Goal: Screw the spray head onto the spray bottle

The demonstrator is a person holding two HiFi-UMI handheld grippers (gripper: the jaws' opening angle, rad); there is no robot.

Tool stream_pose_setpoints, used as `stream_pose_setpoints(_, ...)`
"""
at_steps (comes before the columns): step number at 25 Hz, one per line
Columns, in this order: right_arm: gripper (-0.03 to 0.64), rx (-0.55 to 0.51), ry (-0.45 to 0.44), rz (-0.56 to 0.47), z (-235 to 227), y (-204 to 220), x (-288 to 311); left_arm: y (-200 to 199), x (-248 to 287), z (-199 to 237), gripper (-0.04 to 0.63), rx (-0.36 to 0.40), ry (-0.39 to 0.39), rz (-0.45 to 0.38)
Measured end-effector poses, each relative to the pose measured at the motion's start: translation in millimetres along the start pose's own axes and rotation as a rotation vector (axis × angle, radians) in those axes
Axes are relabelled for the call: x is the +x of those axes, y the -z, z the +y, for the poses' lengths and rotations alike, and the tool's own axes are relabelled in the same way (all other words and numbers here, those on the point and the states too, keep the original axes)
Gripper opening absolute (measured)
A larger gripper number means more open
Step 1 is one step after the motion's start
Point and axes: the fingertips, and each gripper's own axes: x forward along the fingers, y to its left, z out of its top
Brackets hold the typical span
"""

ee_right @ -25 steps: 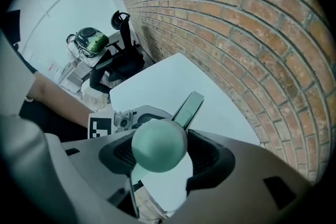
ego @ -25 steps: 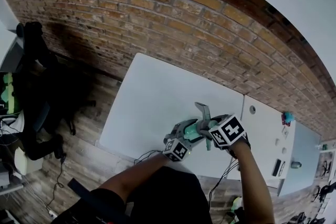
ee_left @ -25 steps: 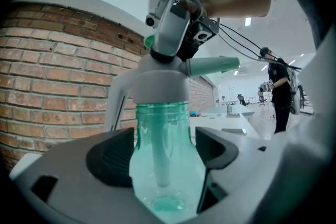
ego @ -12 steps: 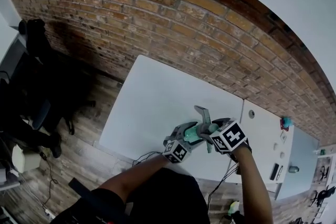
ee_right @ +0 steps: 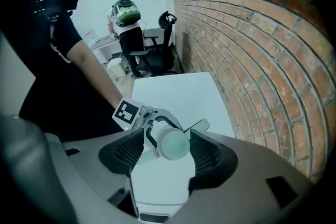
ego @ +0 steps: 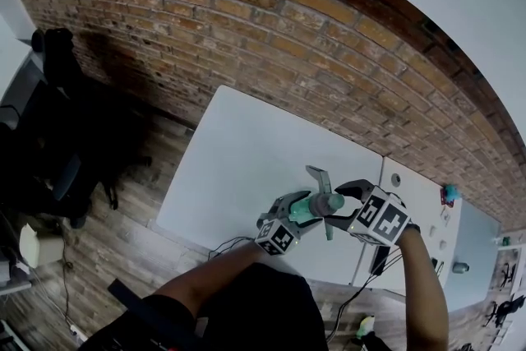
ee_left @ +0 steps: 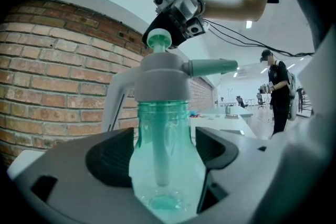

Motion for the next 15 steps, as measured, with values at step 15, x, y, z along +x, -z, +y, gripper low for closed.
stream_pose_setpoints(15, 0.261, -0.813, -0.025, 0.291, 13.7, 9.4, 20.7, 3.9, -0.5, -1.5, 0.350, -0.017, 0.013, 0.001)
